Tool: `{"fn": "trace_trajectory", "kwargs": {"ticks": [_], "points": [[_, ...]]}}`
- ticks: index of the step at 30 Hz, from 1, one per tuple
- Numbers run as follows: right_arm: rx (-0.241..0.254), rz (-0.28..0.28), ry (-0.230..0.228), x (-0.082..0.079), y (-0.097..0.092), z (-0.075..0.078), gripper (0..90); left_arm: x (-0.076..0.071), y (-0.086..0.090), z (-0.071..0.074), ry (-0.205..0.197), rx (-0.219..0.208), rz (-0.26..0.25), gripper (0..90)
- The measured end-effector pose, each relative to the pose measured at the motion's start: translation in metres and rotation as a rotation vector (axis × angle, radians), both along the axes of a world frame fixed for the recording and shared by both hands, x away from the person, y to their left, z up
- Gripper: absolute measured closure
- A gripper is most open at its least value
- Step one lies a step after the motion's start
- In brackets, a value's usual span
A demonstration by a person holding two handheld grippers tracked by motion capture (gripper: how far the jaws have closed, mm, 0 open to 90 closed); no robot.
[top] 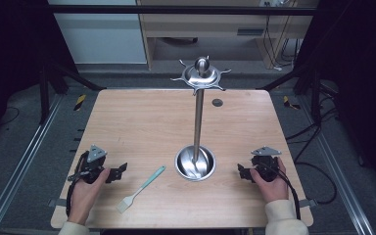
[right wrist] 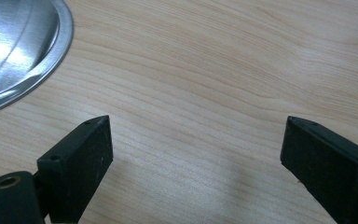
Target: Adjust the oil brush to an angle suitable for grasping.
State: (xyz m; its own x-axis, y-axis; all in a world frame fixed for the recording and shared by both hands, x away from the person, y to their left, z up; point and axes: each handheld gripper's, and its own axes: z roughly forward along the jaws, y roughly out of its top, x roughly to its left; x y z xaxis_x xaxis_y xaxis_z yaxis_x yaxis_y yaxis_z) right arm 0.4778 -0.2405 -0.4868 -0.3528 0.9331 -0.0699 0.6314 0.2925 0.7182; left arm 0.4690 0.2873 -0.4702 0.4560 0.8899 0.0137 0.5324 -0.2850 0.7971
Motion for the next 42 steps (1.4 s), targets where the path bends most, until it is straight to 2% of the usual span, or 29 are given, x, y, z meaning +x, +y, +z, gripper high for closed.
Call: {"fn": "trace_trajectory", "kwargs": {"ticks": [2,4,7,11,14,19,22,28,29,30,35,36,42], "points": [[-0.002,-0.001,0.005,0.0,0.0,-0.001,9.8,-0.005,0.0,0.005,-0.001,-0.011,0.001,6.4],[0.001,0.0,0.002,0.0,0.0,0.0,9.8,-0.009,-0.002,0.01,0.021,-0.012,-0.017,6.4],[0.003,0.0,-0.005,0.0,0.0,0.0,9.7,-0.014,-0.009,0.021,0.007,-0.015,-0.049,6.5],[0.006,-0.008,0.0,-0.001,-0.001,0.0,9.8,-0.011,-0.024,0.034,0.005,0.036,-0.092,7.0],[0.011,-0.01,-0.004,-0.001,-0.001,0.001,9.8,-0.006,-0.035,0.04,0.019,0.088,-0.11,12.5],[0.015,-0.028,-0.013,-0.001,-0.002,0.002,10.0,0.002,-0.046,0.051,0.044,0.113,-0.12,29.5],[0.019,-0.027,-0.013,-0.001,-0.002,0.003,10.0,0.009,-0.052,0.048,0.081,0.119,-0.146,42.7],[0.024,-0.025,-0.018,-0.002,-0.002,0.003,10.0,0.023,-0.07,0.033,0.155,0.188,-0.199,68.2],[0.024,-0.026,-0.017,-0.002,-0.002,0.003,10.0,0.025,-0.073,0.03,0.162,0.201,-0.207,75.3],[0.024,-0.026,-0.017,-0.002,-0.002,0.003,10.0,0.027,-0.076,0.027,0.175,0.206,-0.216,75.3],[0.026,-0.024,-0.015,-0.002,-0.002,0.003,10.0,0.033,-0.092,0.017,0.231,0.198,-0.246,89.2],[0.026,-0.025,-0.015,-0.002,-0.002,0.003,10.0,0.034,-0.096,0.014,0.238,0.193,-0.254,90.0],[0.029,-0.024,-0.015,-0.002,-0.002,0.003,10.0,0.033,-0.115,0.004,0.26,0.228,-0.296,90.0]]}}
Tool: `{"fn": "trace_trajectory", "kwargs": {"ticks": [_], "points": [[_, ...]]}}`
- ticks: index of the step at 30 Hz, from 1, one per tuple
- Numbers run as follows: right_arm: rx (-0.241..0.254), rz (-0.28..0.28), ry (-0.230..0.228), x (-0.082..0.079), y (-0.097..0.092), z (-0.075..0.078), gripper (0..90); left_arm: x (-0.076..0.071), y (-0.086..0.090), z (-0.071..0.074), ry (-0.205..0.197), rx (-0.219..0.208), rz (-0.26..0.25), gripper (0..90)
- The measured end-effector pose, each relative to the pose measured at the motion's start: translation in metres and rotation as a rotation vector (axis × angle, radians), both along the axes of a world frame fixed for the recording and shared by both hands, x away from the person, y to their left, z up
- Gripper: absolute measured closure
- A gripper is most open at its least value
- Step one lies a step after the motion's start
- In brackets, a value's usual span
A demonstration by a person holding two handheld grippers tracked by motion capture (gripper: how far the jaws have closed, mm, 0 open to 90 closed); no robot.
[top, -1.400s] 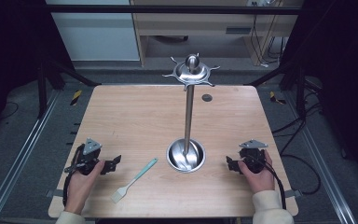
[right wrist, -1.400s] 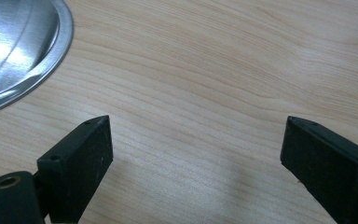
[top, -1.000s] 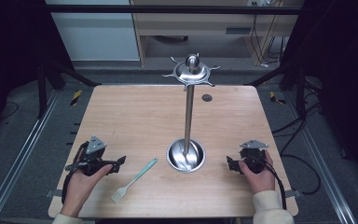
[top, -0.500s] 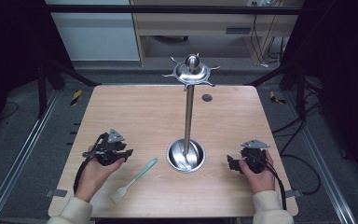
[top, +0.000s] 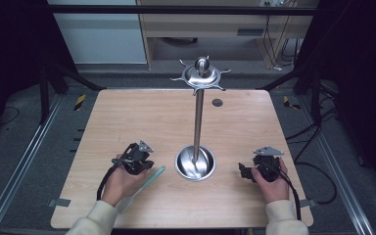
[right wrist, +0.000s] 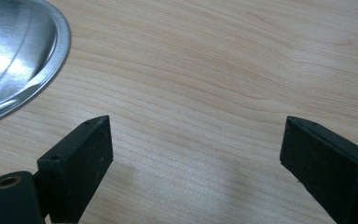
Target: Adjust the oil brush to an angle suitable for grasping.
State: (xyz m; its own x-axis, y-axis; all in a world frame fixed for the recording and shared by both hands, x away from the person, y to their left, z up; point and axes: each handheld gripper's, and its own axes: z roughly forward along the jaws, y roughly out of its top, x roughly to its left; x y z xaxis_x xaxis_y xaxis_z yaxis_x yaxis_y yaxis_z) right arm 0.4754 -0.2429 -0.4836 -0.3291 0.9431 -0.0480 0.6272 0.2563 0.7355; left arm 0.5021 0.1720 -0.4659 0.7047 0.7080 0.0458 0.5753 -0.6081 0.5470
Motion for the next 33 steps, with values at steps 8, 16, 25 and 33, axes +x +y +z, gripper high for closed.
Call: {"fn": "trace_trajectory", "kwargs": {"ticks": [8,16,25,33], "points": [[0.007,0.001,-0.002,0.0,0.0,0.0,10.0,-0.003,-0.012,-0.007,0.003,0.006,-0.025,90.0],[0.003,0.007,-0.001,0.0,0.0,0.0,10.0,-0.004,-0.016,-0.01,0.001,0.008,-0.032,90.0],[-0.002,0.009,0.002,0.0,0.0,0.0,10.0,-0.005,-0.016,-0.01,0.023,-0.01,-0.04,90.0],[-0.004,0.01,0.003,0.0,0.0,0.0,9.9,-0.015,-0.025,-0.007,0.032,0.014,-0.086,90.0]]}}
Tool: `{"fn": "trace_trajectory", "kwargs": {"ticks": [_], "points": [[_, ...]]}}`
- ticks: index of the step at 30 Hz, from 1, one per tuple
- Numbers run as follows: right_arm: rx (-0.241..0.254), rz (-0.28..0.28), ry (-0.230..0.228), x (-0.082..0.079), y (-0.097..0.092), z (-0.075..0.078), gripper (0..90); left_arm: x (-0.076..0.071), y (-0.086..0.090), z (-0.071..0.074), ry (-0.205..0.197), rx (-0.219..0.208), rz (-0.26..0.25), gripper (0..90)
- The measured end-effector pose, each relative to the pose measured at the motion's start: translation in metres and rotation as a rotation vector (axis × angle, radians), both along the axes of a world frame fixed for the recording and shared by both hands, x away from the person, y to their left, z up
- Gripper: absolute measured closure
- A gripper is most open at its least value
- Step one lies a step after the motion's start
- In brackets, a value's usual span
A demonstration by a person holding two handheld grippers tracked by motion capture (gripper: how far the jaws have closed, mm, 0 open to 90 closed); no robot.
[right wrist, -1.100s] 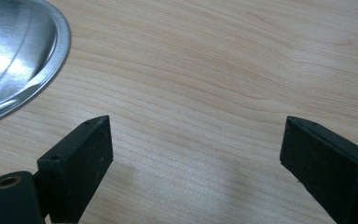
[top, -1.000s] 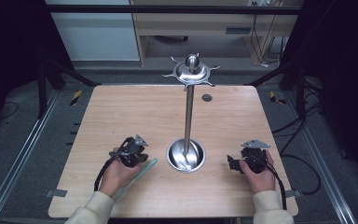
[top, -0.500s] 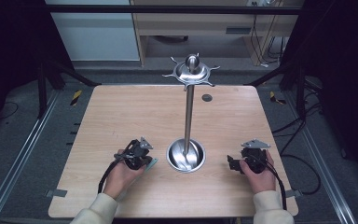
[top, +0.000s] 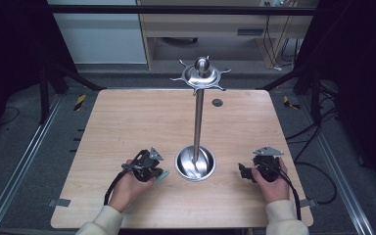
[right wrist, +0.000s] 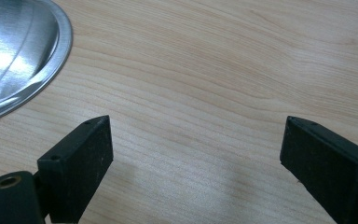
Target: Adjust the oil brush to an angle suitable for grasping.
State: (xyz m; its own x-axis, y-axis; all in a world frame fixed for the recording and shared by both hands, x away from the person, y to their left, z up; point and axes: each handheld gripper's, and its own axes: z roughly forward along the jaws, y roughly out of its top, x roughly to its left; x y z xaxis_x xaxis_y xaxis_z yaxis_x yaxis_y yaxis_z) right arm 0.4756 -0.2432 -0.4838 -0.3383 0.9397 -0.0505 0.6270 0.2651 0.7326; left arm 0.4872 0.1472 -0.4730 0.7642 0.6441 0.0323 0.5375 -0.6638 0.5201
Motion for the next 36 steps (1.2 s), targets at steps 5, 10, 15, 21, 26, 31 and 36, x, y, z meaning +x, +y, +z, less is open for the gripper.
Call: {"fn": "trace_trajectory", "kwargs": {"ticks": [5,10,15,21,26,31,36], "points": [[0.008,-0.003,0.001,0.0,0.0,0.0,9.9,-0.006,0.001,0.017,-0.002,0.027,-0.001,89.0],[0.008,-0.004,0.0,0.0,-0.001,0.0,9.9,-0.013,0.003,0.03,0.02,0.083,0.0,82.2],[0.009,-0.005,-0.002,0.0,-0.001,0.0,10.0,-0.023,0.005,0.035,0.049,0.128,-0.002,75.5],[0.006,-0.006,0.0,0.0,-0.001,0.0,9.9,-0.03,0.01,0.038,0.058,0.168,-0.02,68.3],[0.007,-0.008,0.001,0.0,-0.001,-0.001,9.9,-0.034,0.018,0.036,0.108,0.18,-0.023,66.9],[0.007,-0.01,0.006,0.0,-0.001,-0.001,10.0,-0.034,0.023,0.032,0.14,0.199,-0.01,67.2],[0.007,-0.011,0.006,0.0,-0.001,-0.001,9.9,-0.033,0.023,0.025,0.163,0.217,-0.011,67.1]]}}
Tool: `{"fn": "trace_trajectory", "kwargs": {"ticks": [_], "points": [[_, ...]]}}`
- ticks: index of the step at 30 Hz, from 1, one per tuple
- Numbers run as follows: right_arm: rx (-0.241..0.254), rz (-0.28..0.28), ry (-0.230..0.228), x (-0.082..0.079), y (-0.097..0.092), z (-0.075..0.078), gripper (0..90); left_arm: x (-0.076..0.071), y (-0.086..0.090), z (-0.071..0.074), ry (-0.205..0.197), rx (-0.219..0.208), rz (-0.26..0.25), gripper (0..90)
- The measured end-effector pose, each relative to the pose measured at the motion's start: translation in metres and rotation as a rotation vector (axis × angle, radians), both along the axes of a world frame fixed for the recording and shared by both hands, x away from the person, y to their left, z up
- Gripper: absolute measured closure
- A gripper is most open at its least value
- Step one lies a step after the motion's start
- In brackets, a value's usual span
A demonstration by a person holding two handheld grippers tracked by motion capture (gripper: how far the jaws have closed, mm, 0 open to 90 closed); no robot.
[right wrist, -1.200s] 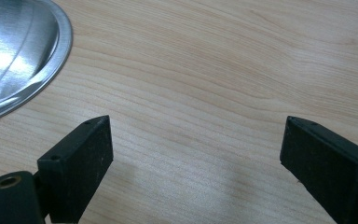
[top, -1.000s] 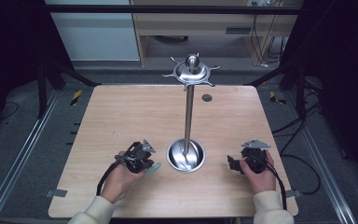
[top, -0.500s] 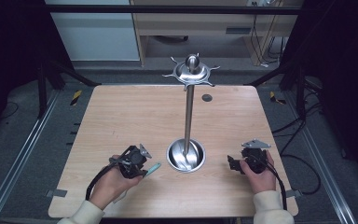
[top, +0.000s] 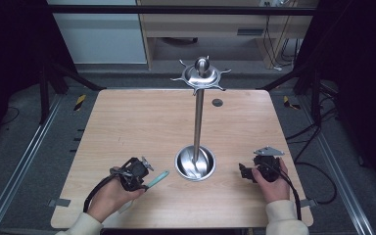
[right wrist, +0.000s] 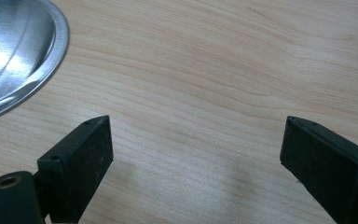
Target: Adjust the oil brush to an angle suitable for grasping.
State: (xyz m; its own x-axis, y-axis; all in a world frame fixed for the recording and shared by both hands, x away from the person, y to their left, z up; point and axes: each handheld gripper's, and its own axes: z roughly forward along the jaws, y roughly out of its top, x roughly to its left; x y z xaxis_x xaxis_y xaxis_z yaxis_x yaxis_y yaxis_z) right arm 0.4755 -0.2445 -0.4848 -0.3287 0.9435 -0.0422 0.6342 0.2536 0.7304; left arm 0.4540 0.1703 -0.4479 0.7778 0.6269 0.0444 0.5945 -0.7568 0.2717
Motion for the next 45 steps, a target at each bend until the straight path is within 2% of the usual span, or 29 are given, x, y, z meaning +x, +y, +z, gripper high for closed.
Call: {"fn": "trace_trajectory", "kwargs": {"ticks": [13,29,32,36,40,45], "points": [[0.001,0.001,-0.004,0.0,0.0,0.0,10.0,0.001,0.0,-0.012,0.047,0.056,-0.026,69.6],[0.005,0.001,-0.001,0.0,-0.001,0.001,9.9,0.005,-0.001,-0.015,0.066,0.049,-0.019,81.0],[0.004,0.001,0.0,0.0,-0.001,0.0,9.9,0.004,0.001,-0.015,0.067,0.038,-0.028,81.5],[0.002,0.002,-0.001,0.0,-0.001,0.0,9.9,0.003,0.006,-0.004,0.036,-0.027,-0.022,81.6],[-0.006,0.001,0.003,0.0,0.0,-0.001,9.9,-0.002,0.008,0.01,-0.012,-0.046,-0.061,81.7],[-0.013,0.007,0.009,0.0,0.001,-0.003,9.8,-0.006,0.014,0.022,-0.077,-0.129,-0.054,81.7]]}}
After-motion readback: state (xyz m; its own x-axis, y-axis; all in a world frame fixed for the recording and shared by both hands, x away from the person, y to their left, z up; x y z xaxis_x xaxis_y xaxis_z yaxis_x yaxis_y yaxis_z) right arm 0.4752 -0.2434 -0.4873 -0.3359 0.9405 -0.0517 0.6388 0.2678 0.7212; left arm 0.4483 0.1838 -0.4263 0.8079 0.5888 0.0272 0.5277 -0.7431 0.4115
